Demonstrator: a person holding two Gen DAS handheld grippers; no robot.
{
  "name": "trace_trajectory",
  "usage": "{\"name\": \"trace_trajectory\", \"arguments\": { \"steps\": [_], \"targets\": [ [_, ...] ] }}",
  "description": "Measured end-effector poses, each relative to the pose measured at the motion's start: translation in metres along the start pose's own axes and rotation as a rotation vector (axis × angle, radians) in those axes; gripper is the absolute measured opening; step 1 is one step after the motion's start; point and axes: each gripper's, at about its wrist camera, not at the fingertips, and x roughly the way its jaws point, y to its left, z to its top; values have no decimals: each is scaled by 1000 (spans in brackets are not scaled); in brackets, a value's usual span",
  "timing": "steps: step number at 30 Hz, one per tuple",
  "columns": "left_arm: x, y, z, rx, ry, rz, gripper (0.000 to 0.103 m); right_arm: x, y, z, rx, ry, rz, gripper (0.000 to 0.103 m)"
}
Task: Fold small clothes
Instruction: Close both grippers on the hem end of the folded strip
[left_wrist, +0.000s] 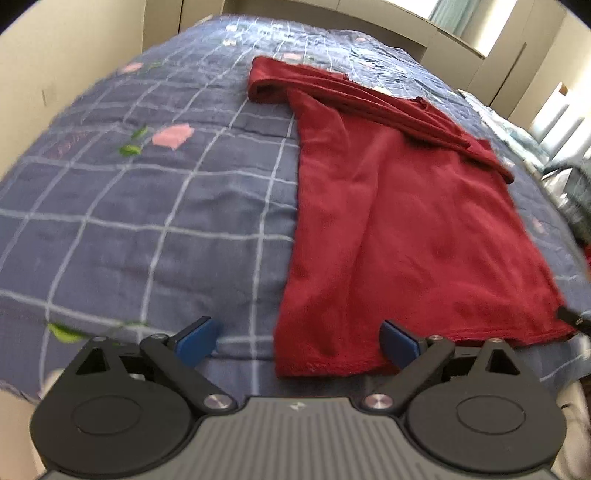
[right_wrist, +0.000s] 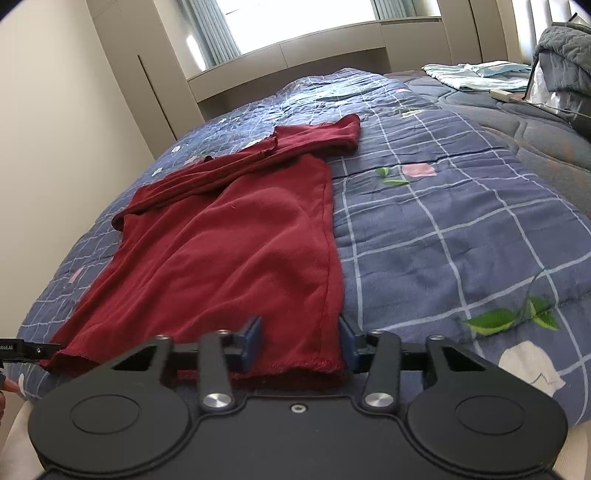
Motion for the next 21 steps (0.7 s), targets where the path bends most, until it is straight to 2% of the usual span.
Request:
{"name": "trace_trajectory", "arguments": {
  "steps": [2,4,5,6,8,11,12,13,17,18,19,21],
  "targets": [
    [-2,7,1,-68,16,-54,97,-1,-1,0,17,-4,10,44],
    [-2,15,4,-137,23,-82,95,-2,-2,-2,25,-9,4,35],
    [-1,19,5,-166,27,-89,93,-2,-2,-3,24,-9,-4,25],
    [-1,22,7,-189,30,-90,88,-2,-3,-3,22,-8,-8,20],
    [-2,27,8,-222,34,-90,78,-4,-3,-4,22,-10,-2,16],
    [-3,30,9,-258,48,-84,55,-7,-4,-5,14,-20,0,8],
    [-2,31,9,-266,55,-90,43,-9,-4,-5,16,-27,-1,7],
    [-1,32,9,-278,66,-104,36,-10,-5,-5,20,-33,-3,7],
    [2,29,8,-276,67,-86,34,-10,-9,-5,58,-31,14,7],
    [2,26,9,-260,67,-71,18,-10,-9,-6,62,-27,16,7],
    [1,22,10,-240,65,-61,7,-10,-8,-5,59,-28,15,7],
    [-6,15,12,-210,54,-48,5,-13,-6,-3,36,-36,4,6]
  ]
}}
